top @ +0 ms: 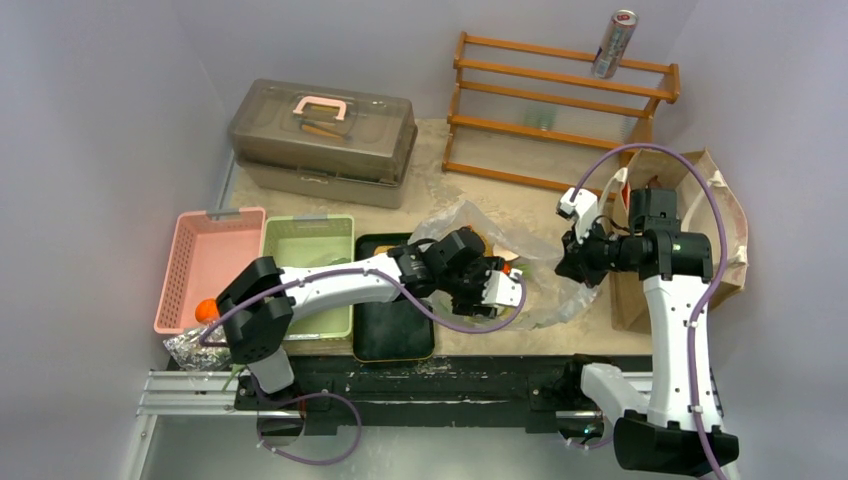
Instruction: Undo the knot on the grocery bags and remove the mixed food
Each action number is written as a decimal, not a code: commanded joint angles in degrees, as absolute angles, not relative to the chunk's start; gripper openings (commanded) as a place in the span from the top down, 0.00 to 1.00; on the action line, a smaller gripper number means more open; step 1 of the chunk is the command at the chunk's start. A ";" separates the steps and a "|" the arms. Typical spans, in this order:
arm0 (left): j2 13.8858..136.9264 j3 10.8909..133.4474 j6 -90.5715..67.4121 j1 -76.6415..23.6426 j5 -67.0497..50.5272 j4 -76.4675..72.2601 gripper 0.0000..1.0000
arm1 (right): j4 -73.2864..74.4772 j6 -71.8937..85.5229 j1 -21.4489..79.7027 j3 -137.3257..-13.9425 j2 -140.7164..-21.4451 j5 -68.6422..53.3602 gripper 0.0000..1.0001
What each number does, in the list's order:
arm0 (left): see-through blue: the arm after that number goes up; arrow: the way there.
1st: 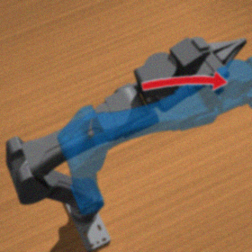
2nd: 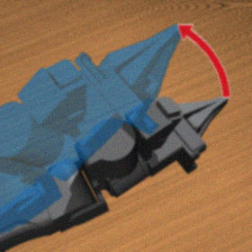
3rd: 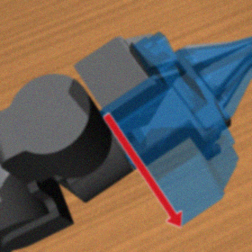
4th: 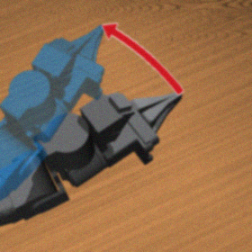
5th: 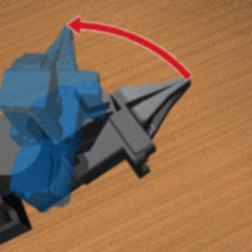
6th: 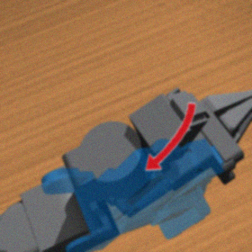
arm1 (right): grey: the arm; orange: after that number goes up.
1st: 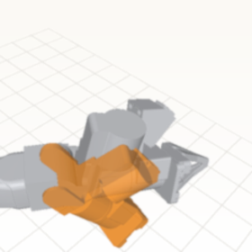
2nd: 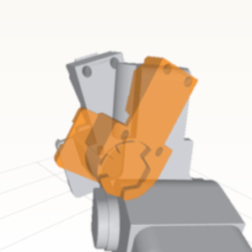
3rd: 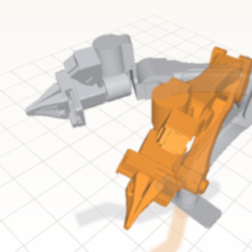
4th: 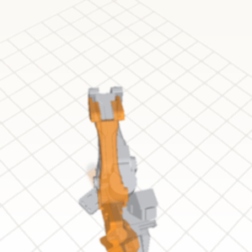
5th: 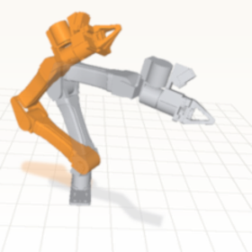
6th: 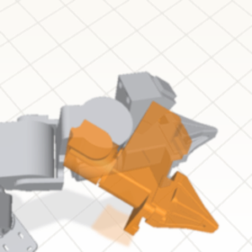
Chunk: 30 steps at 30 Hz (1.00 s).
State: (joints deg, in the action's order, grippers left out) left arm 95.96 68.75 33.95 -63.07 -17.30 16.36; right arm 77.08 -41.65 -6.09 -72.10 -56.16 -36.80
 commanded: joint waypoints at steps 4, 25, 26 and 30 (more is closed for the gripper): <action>104.05 75.22 32.19 -63.29 -11.94 13.49 0.31 | 78.21 -41.66 -6.33 -72.07 -55.20 -36.16 1.00; 116.91 78.49 35.55 -63.24 -0.39 18.41 0.17 | 76.77 -41.08 -6.33 -72.14 -57.45 -36.61 1.00; 116.85 78.60 35.72 -63.20 -0.47 18.75 0.18 | 76.69 -41.16 -6.33 -72.28 -57.64 -36.57 1.00; 113.03 78.22 35.65 -63.24 -2.12 18.45 0.42 | 76.27 -41.26 -6.28 -72.70 -57.96 -36.49 1.00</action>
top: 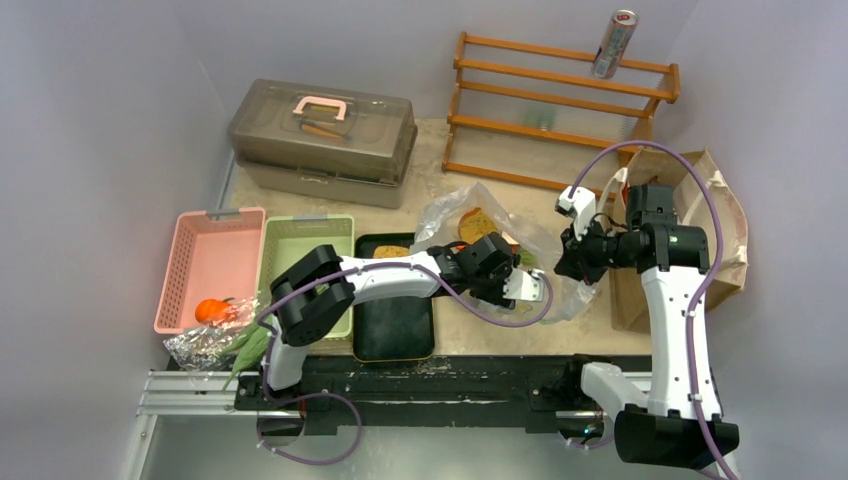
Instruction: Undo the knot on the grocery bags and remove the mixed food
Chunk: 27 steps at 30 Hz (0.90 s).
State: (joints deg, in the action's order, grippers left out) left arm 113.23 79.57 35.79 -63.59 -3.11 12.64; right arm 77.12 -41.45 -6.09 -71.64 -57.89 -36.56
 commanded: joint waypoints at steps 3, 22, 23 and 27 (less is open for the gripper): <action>106.39 77.54 33.85 -63.19 -4.18 15.35 0.59 | 76.05 -41.29 -6.33 -72.94 -58.38 -36.45 1.00; 86.88 87.73 14.89 -60.11 -27.93 7.44 0.63 | 71.48 -34.44 -6.33 -74.52 -61.36 -38.26 1.00; 85.40 88.24 13.50 -59.43 -29.41 8.85 0.63 | 71.38 -34.03 -6.31 -75.05 -61.83 -38.42 1.00; 80.24 90.25 12.00 -57.17 -34.54 16.14 0.64 | 69.81 -31.40 -6.33 -76.96 -63.86 -39.17 1.00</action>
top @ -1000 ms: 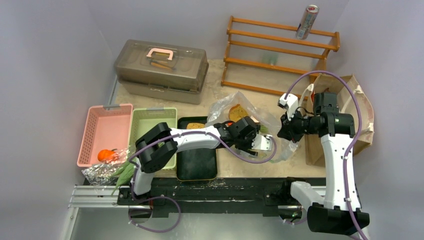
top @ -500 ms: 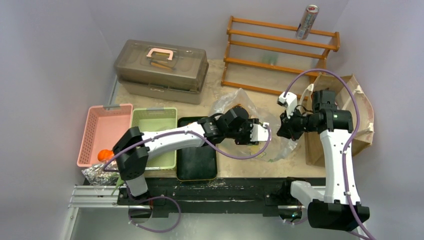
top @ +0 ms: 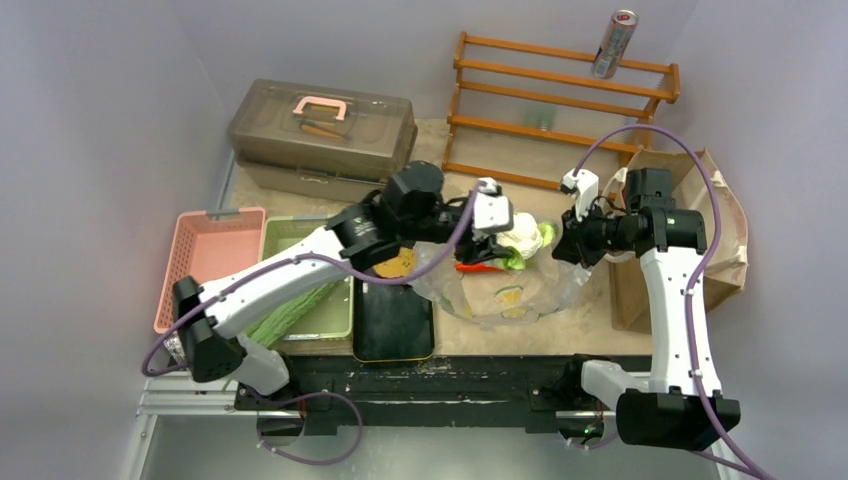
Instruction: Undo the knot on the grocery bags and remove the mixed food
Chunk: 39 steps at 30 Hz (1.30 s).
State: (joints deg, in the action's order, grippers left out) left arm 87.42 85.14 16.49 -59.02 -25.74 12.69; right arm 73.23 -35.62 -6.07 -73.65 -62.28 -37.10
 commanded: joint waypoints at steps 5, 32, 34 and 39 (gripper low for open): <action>77.61 96.84 4.17 -51.61 -37.15 22.66 0.64 | 68.84 -29.98 -6.33 -77.97 -65.77 -39.98 1.00; 67.85 66.54 16.36 30.82 -9.54 45.50 0.40 | 71.07 -32.50 -6.33 -79.24 -67.31 -37.80 1.00; 71.40 67.50 16.03 32.84 -9.42 44.10 0.26 | 71.46 -32.96 -6.31 -79.71 -67.66 -37.59 1.00; 74.48 73.83 17.38 33.46 -19.58 48.27 0.00 | 71.89 -33.50 -6.31 -80.17 -68.06 -37.91 1.00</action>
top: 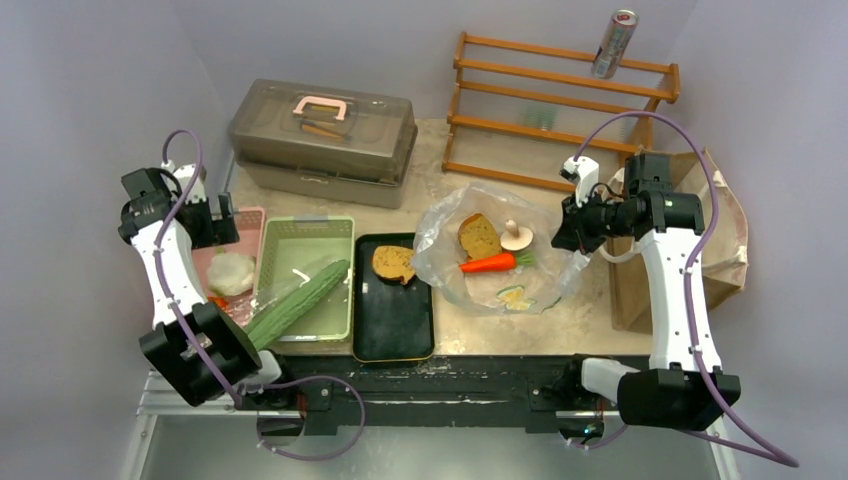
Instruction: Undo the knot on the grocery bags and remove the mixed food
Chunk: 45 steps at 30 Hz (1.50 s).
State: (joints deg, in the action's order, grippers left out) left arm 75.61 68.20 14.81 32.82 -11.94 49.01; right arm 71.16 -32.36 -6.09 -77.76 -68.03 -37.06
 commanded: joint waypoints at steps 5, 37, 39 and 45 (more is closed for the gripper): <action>69.37 76.94 17.51 31.17 -32.97 46.57 0.00 | 71.50 -33.49 -6.33 -80.46 -68.29 -38.42 1.00; 107.40 78.69 43.83 -59.46 -15.63 1.42 0.39 | 72.29 -32.62 -6.33 -71.02 -61.44 -33.76 1.00; 109.82 78.58 44.46 -59.41 -14.54 1.16 0.40 | 72.33 -32.13 -6.33 -70.40 -61.02 -33.90 1.00; 115.66 79.66 45.05 -59.42 -8.02 0.89 0.42 | 70.74 -29.45 -6.33 -69.16 -61.00 -32.83 1.00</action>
